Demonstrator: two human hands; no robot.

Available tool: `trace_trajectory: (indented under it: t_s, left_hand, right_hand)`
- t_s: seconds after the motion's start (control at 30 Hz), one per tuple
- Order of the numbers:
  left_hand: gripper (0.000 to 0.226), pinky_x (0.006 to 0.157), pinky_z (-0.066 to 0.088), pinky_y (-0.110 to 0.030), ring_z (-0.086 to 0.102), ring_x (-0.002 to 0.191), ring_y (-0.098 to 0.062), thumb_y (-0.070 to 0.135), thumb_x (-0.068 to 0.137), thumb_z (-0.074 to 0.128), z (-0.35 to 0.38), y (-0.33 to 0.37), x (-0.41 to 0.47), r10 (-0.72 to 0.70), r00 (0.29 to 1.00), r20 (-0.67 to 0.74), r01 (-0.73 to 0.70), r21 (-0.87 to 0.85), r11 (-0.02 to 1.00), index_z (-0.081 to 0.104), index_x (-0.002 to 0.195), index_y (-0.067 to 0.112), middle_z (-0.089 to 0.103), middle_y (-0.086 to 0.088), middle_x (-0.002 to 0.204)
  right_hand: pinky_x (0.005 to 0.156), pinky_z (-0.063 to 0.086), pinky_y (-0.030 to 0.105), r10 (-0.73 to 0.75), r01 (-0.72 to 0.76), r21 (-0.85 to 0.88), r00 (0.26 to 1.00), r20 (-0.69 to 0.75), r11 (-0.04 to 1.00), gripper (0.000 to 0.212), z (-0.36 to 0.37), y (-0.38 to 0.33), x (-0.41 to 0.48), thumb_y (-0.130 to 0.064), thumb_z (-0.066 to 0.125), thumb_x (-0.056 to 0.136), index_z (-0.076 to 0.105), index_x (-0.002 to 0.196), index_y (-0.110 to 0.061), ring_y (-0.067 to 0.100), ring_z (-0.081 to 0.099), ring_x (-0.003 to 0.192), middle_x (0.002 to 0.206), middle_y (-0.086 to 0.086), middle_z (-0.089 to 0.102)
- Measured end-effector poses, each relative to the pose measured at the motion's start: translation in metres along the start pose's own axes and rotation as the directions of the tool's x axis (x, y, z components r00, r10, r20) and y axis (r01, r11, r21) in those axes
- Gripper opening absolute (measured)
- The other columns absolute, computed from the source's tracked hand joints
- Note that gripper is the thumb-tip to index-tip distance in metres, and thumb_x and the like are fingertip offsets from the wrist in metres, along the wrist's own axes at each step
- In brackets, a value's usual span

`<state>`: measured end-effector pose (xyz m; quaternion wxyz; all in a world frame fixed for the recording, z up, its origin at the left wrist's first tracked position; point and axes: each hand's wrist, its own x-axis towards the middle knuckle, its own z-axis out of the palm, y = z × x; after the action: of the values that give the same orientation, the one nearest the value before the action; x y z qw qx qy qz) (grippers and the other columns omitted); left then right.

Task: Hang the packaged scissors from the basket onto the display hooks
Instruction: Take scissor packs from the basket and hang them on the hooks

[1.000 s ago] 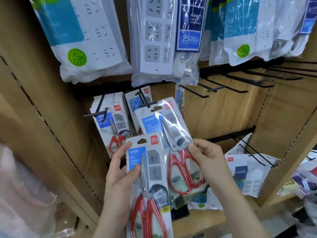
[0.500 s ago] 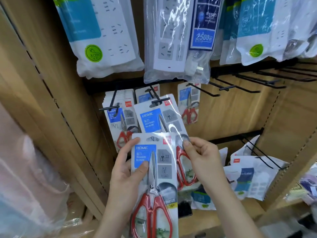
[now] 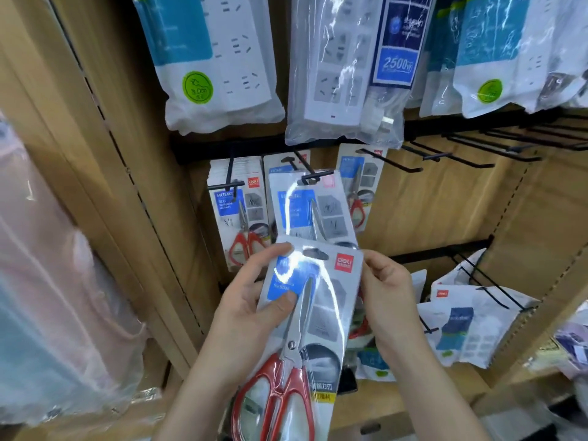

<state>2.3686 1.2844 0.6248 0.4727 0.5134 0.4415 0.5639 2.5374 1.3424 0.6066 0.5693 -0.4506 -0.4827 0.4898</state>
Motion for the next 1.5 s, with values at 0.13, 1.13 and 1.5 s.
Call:
trace_trajectory:
  t_s: [0.13, 1.13, 1.5]
  left_hand:
    - [0.050, 0.078, 0.059, -0.031, 0.070, 0.104, -0.027, -0.006, 0.090, 0.057, -0.004, -0.008, -0.002, -0.047, 0.998, 0.041, 0.046, 0.016, 0.999, 0.058, 0.127, 0.028, 0.075, -0.011, 0.108]
    - [0.052, 0.100, 0.051, -0.028, 0.051, 0.130, -0.008, 0.009, 0.096, 0.060, -0.006, -0.027, 0.058, -0.072, 0.995, -0.074, 0.088, 0.229, 0.969, 0.058, 0.123, 0.053, 0.055, 0.015, 0.140]
    - [0.056, 0.077, 0.061, -0.038, 0.068, 0.108, -0.019, 0.010, 0.097, 0.057, -0.016, -0.026, 0.034, -0.056, 0.939, -0.339, 0.076, 0.049, 0.996, 0.047, 0.112, 0.063, 0.070, 0.002, 0.119]
  right_hand:
    - [0.060, 0.046, 0.034, 0.059, -0.059, -0.014, 0.998, -0.004, 0.998, 0.026, 0.001, 0.002, -0.006, -0.018, 0.055, 0.099, 0.072, 0.081, -0.011, 0.022, 0.060, 0.064, 0.076, 0.017, 0.072]
    - [0.043, 0.042, 0.021, 0.142, -0.150, 0.039, 0.975, 0.173, 0.988, 0.029, -0.007, 0.021, 0.046, -0.013, 0.045, 0.104, 0.071, 0.098, -0.002, 0.016, 0.049, 0.046, 0.066, 0.005, 0.066]
    - [0.091, 0.056, 0.049, 0.085, -0.092, -0.453, 0.996, -0.036, 0.887, 0.048, 0.006, 0.040, 0.080, -0.032, 0.048, 0.100, 0.039, 0.147, -0.030, 0.024, 0.065, 0.110, 0.139, 0.004, 0.055]
